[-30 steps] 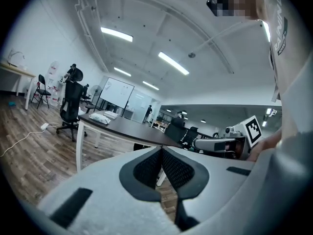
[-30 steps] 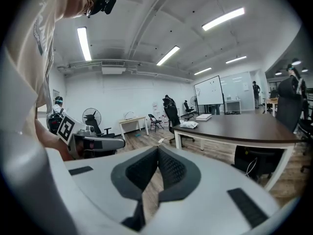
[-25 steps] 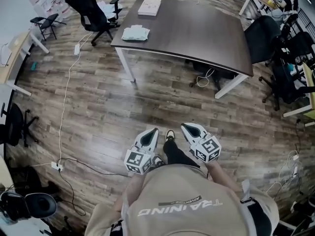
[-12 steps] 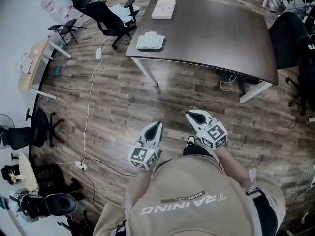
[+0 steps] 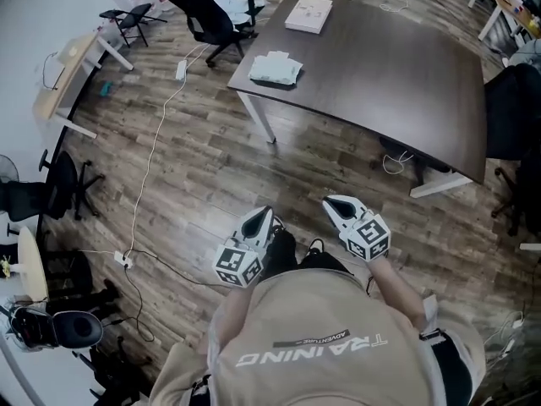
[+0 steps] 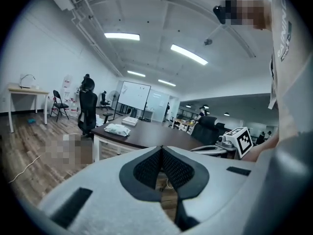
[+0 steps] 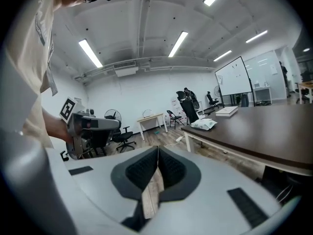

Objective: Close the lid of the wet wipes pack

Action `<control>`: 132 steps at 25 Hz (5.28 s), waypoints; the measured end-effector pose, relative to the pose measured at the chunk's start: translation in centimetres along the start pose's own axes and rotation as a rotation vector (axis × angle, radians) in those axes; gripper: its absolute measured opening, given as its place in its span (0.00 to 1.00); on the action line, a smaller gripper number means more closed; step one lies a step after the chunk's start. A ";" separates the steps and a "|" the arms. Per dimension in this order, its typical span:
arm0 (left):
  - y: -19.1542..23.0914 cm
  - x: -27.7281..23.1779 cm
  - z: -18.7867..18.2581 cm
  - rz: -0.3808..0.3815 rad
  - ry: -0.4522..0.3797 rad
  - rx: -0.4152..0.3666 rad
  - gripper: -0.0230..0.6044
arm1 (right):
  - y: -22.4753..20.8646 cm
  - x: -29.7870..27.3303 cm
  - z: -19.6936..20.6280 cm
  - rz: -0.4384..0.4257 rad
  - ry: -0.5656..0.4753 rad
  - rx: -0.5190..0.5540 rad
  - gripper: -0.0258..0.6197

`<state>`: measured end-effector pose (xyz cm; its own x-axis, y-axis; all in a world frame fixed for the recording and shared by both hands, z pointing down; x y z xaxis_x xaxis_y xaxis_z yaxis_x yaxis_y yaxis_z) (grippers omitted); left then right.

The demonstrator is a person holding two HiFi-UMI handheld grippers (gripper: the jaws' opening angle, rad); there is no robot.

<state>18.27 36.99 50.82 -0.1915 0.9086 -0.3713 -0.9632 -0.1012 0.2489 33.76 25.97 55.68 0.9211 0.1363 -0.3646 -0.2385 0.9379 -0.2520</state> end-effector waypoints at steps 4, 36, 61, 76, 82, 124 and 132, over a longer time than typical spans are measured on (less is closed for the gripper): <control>1.0 -2.1 1.1 0.020 0.030 0.026 0.05 | -0.7 -1.6 0.0 -0.007 0.000 -0.014 0.06; 21.4 -11.1 -9.2 0.116 -0.032 -0.025 0.05 | -6.8 -19.2 -12.5 0.140 0.005 -0.018 0.06; 33.8 -27.3 -21.4 -0.031 -0.056 -0.051 0.05 | -30.2 -33.5 -21.9 0.114 -0.053 -0.044 0.06; 39.5 -34.9 -23.0 0.140 0.029 -0.038 0.05 | -34.9 -37.3 -21.7 0.273 0.020 -0.176 0.06; 42.9 -38.3 -24.7 0.307 0.094 -0.080 0.05 | -34.4 -38.8 -24.6 0.408 0.003 -0.218 0.06; 39.6 -48.3 -27.2 0.384 0.245 -0.075 0.05 | -45.0 -45.1 -17.1 0.159 0.385 -0.403 0.19; 40.5 -47.6 -26.7 0.306 0.237 -0.032 0.05 | -45.2 -47.0 -15.5 -0.024 0.445 -0.486 0.19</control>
<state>-16.60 -21.19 54.73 -0.5057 0.7158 -0.4816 -0.8594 -0.3690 0.3540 -3.55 -27.80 70.33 0.7375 -0.1258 -0.6635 -0.4275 0.6736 -0.6029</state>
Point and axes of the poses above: the fingertips, and each gripper's own axes: x backward along the fingers, y to its left, z out of its underside, the point moved 4 cm from there along x, backward along the fingers, and after that the axes turned 6 degrees about y, right-handed, at the moved point
